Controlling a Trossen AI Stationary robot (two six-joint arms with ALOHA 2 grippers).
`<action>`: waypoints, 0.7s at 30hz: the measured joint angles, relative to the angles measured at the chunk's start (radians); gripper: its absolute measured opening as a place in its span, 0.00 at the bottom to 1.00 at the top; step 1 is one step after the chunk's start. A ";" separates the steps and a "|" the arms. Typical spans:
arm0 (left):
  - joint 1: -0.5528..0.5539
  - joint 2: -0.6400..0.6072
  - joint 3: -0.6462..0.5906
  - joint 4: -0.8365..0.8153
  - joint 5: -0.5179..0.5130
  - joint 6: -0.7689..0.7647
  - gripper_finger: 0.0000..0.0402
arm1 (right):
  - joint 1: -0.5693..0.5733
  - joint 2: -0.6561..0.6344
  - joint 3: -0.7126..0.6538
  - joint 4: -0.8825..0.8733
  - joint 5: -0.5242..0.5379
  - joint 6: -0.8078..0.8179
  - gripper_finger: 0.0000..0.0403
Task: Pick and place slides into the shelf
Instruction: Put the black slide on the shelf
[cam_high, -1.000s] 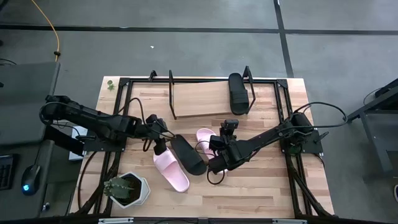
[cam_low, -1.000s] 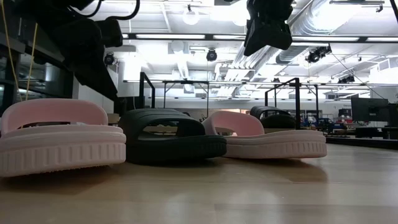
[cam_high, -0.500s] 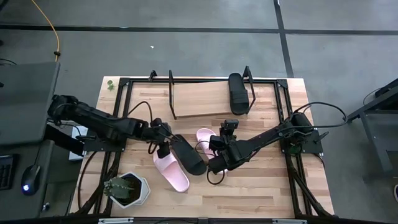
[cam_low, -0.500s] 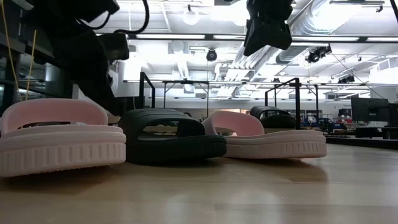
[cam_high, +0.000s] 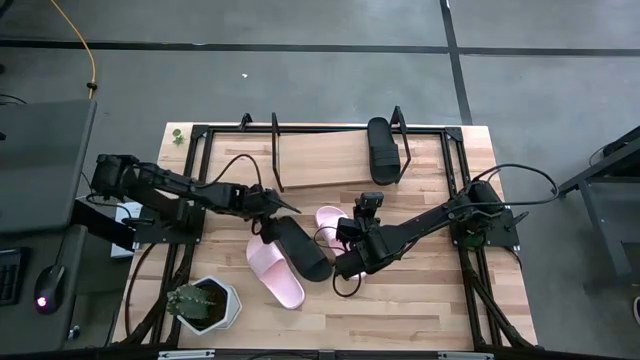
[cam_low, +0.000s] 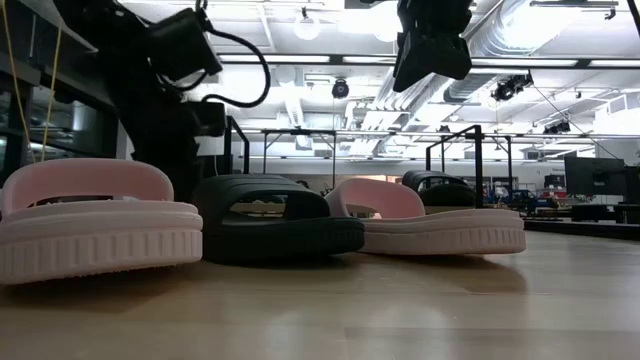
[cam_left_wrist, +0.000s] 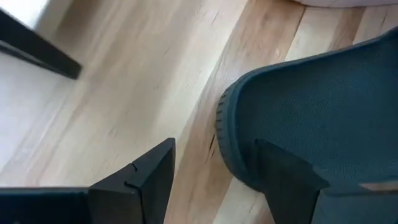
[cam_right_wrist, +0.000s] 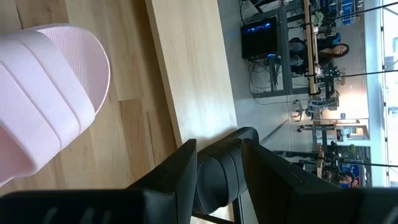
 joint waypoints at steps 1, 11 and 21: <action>0.000 0.009 0.000 0.013 0.010 0.003 0.51 | 0.000 0.000 0.000 0.000 0.000 0.000 0.29; -0.001 0.064 0.000 0.116 0.125 0.043 0.52 | 0.000 0.000 0.000 0.001 0.000 0.000 0.29; -0.001 0.068 0.000 0.115 0.125 0.043 0.52 | 0.000 0.000 0.000 0.002 -0.004 0.000 0.29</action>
